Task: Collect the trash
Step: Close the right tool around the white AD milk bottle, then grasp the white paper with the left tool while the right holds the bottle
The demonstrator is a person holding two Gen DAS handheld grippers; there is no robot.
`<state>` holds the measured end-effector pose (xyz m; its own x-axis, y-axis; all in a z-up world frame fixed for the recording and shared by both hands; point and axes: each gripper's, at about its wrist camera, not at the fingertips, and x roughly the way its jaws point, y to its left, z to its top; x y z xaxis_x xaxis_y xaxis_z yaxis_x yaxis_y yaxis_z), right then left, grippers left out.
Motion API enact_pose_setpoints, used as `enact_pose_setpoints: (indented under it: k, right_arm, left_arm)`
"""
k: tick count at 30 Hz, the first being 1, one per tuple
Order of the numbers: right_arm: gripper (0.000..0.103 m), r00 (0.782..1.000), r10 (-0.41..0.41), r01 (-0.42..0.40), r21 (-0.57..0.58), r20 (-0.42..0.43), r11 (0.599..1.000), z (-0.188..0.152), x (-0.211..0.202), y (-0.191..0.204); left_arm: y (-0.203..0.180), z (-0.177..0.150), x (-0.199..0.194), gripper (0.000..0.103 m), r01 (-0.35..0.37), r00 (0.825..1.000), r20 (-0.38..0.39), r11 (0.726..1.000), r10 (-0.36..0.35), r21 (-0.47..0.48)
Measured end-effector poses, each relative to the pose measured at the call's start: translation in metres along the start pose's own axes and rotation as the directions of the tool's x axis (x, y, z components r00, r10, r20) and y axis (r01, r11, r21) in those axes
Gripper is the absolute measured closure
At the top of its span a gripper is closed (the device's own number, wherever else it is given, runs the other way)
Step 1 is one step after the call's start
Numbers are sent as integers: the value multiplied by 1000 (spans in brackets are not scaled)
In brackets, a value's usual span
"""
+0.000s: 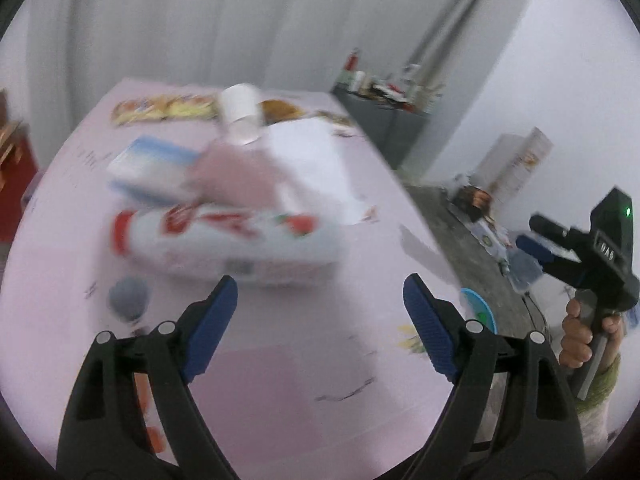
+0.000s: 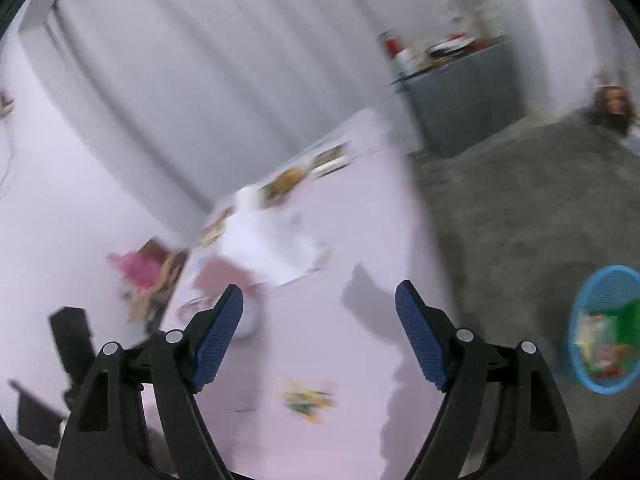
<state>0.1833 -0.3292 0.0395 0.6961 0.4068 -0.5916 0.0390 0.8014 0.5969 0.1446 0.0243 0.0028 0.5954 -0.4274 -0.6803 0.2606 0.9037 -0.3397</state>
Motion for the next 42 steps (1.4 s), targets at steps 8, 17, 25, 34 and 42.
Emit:
enact_pose_setpoints:
  k: [8, 17, 25, 34, 42]
  right_arm:
    - [26, 980, 48, -62, -67, -195, 996, -5, 115, 65]
    - [27, 947, 28, -143, -343, -320, 928, -1, 165, 147]
    - [27, 878, -193, -192, -693, -437, 695, -40, 212, 207]
    - [45, 866, -298, -126, -752, -401, 647, -62, 207, 209]
    - [46, 876, -306, -7, -644, -373, 765, -80, 152, 169]
  left_arm:
    - [54, -16, -5, 23, -11, 1000, -16, 995, 9, -100]
    - [90, -18, -12, 23, -47, 999, 10, 987, 49, -156]
    - [129, -17, -28, 23, -128, 990, 36, 968, 139, -213]
    - [145, -17, -39, 23, -142, 986, 52, 961, 159, -238]
    - [126, -10, -33, 23, -106, 992, 53, 975, 118, -197]
